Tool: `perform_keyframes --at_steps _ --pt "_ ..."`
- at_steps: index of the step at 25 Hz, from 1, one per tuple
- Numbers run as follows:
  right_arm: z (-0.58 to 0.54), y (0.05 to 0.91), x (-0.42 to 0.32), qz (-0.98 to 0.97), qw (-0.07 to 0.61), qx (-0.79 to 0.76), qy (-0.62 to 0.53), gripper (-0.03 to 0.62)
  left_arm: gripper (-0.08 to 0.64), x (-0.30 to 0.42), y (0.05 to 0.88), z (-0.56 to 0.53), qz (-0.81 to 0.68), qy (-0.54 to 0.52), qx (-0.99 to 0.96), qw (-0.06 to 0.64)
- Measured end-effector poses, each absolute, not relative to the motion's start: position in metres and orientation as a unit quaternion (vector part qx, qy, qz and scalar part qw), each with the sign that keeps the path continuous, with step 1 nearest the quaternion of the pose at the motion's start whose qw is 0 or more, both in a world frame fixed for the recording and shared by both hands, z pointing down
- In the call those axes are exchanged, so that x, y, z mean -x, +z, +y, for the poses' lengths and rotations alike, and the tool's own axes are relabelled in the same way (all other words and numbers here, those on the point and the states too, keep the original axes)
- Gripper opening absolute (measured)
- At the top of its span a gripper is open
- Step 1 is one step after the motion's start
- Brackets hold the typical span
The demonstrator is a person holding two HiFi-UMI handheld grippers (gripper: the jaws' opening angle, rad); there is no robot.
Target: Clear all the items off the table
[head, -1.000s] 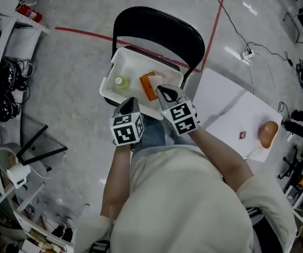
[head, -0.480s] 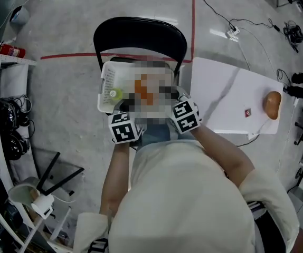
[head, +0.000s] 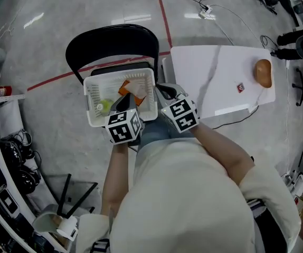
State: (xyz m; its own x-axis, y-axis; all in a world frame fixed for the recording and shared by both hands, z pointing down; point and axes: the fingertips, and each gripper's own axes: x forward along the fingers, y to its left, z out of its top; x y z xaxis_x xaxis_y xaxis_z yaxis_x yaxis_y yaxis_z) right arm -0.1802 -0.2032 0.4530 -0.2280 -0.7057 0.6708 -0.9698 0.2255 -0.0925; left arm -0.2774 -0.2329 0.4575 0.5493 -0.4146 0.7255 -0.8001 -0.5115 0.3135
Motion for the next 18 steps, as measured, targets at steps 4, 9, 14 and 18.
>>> perform_keyframes --at_steps 4,9,14,18 --pt "-0.189 0.446 0.152 -0.719 0.236 -0.597 0.266 0.000 0.008 0.246 0.453 -0.223 -0.341 0.304 -0.834 0.308" --pt "-0.170 0.447 0.116 -0.703 0.226 -0.617 0.270 -0.002 0.008 0.208 0.449 -0.209 -0.323 0.307 -0.844 0.298" --pt "-0.148 0.448 0.072 -0.697 0.222 -0.625 0.274 -0.002 0.008 0.163 0.445 -0.190 -0.310 0.313 -0.851 0.288" --pt "-0.131 0.449 0.032 -0.695 0.225 -0.627 0.273 -0.001 0.008 0.124 0.445 -0.172 -0.304 0.313 -0.852 0.288"
